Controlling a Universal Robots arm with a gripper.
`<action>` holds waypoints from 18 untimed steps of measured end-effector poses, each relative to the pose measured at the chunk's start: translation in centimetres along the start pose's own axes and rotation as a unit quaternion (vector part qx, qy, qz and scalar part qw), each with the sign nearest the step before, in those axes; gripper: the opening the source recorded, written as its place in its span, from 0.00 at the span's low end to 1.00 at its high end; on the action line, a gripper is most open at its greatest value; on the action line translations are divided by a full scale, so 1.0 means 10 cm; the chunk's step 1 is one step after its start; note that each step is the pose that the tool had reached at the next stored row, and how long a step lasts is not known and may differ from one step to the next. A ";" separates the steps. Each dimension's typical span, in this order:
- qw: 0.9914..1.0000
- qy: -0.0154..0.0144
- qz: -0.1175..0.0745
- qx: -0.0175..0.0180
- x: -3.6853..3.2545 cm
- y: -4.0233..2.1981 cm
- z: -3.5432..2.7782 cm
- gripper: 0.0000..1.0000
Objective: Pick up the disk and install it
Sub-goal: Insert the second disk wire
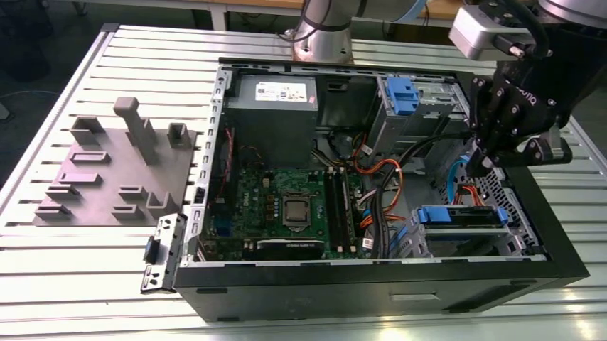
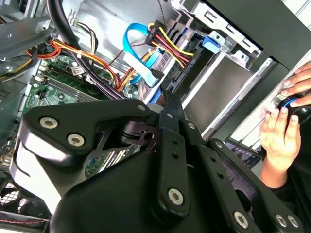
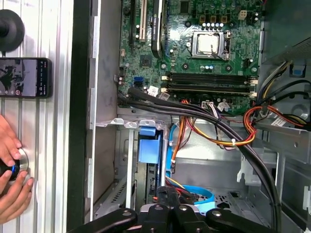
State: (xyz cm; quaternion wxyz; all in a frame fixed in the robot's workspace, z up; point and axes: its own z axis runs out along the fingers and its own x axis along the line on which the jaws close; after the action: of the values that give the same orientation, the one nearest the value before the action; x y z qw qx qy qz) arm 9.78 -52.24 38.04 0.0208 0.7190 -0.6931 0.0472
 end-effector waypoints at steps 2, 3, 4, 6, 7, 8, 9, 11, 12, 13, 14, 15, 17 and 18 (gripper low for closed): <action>1.000 0.000 0.000 0.000 -0.021 -0.001 -0.002 0.11; 1.000 0.000 0.000 0.000 -0.038 -0.001 -0.002 0.11; 1.000 0.000 0.000 0.000 -0.055 -0.002 -0.003 0.11; 1.000 0.000 0.000 0.000 -0.079 -0.003 0.000 0.11; 1.000 0.000 0.000 0.000 -0.084 -0.003 0.001 0.11; 1.000 0.000 0.000 0.000 -0.094 -0.004 0.001 0.11; 1.000 0.000 0.000 0.000 -0.110 -0.004 0.000 0.11; 1.000 0.001 0.000 0.000 -0.155 -0.006 -0.005 0.11; 1.000 0.001 0.000 0.000 -0.167 -0.007 -0.010 0.11; 1.000 0.001 0.000 0.000 -0.172 -0.008 -0.017 0.11; 1.000 0.001 0.000 0.000 -0.175 -0.008 -0.024 0.11; 1.000 0.002 0.000 0.000 -0.176 -0.008 -0.032 0.11; 1.000 0.001 0.000 0.000 -0.179 -0.008 -0.035 0.11; 1.000 0.001 0.000 0.000 -0.183 -0.008 -0.037 0.11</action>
State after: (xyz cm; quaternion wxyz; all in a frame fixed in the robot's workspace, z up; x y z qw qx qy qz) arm 9.78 -50.39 38.23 0.0219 0.7190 -0.6930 0.0482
